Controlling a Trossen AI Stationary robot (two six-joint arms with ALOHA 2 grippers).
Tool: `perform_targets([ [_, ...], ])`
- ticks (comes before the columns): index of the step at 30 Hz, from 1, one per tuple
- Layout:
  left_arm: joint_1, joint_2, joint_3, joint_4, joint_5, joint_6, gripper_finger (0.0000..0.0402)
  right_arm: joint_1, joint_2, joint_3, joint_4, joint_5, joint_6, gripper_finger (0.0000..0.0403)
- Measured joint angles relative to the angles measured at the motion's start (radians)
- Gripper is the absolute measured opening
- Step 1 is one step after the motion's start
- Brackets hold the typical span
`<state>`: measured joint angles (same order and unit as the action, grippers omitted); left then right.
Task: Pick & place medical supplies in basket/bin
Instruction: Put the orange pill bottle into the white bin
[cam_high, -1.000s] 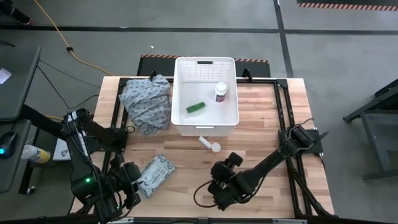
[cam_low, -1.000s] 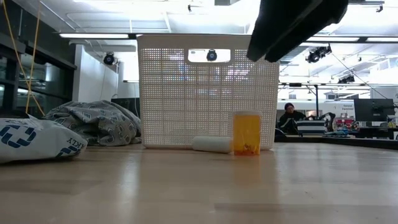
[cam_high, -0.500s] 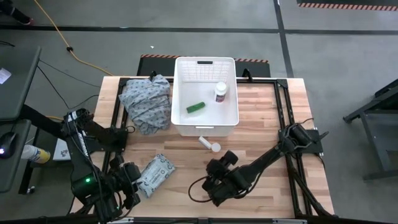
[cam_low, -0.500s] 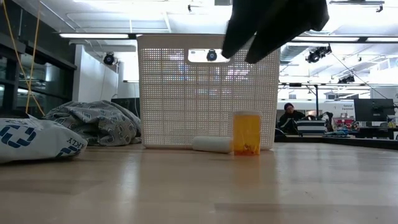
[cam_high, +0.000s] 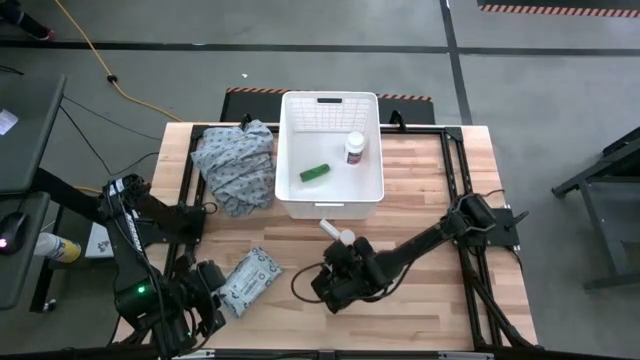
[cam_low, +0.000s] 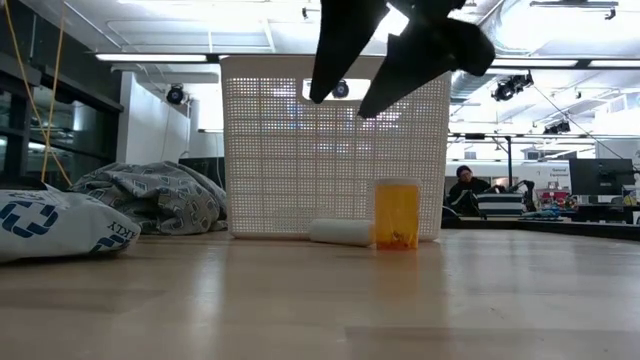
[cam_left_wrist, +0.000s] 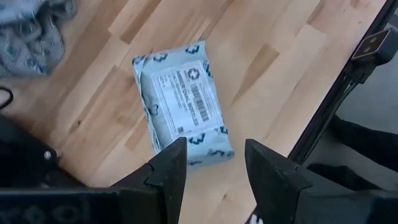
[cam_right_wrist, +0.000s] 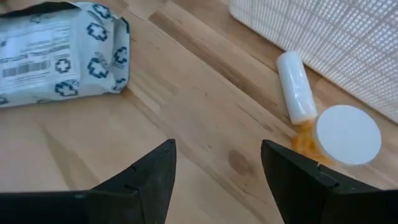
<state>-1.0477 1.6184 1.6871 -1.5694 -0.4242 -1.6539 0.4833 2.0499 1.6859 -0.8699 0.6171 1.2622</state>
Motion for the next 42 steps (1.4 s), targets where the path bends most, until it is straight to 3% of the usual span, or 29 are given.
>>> perform_targets([
  [15, 0.000, 0.000, 0.000, 0.050, 0.014, -0.031, 0.0195, -0.045, 0.000, 0.000, -0.035, -0.126, 0.021, 0.0237],
  [42, 0.000, 0.000, 0.000, 0.052, 0.011, -0.053, 0.0195, -0.044, 0.000, 0.000, -0.161, -0.211, 0.080, 0.0243],
])
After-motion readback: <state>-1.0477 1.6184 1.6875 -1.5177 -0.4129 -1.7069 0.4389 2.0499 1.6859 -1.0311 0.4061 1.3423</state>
